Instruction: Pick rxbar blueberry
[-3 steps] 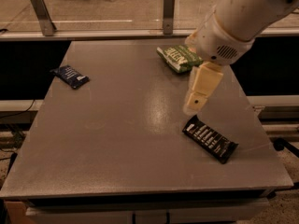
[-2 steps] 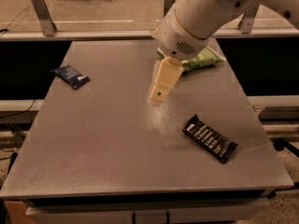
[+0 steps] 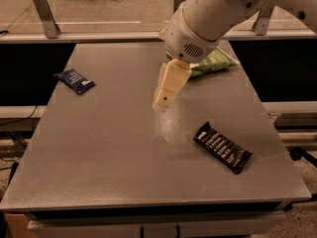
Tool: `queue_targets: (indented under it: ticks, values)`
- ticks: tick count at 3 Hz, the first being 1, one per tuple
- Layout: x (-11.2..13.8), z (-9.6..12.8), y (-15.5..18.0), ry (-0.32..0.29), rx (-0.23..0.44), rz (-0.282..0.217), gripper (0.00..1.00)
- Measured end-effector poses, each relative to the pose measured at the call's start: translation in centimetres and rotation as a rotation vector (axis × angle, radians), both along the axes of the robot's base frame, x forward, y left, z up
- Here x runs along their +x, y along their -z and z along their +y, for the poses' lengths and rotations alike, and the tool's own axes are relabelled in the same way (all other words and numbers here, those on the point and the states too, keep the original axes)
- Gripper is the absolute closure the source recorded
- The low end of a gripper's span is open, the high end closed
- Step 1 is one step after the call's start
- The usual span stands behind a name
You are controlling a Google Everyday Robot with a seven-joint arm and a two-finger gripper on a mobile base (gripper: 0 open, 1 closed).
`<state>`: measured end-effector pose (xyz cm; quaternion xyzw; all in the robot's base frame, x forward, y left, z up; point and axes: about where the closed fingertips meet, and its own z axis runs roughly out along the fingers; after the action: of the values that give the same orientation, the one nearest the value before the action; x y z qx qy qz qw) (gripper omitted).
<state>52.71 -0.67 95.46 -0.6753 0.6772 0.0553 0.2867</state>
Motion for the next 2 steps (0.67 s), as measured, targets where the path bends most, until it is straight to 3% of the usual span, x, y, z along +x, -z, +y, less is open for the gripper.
queue_targets:
  ticks: [1, 2]
  values:
    - [2.2, 3.6, 1.1, 0.001, 0.067, -0.015, 0.00]
    - [6.0, 9.6, 3.0, -0.006, 0.168, -0.007, 0.00]
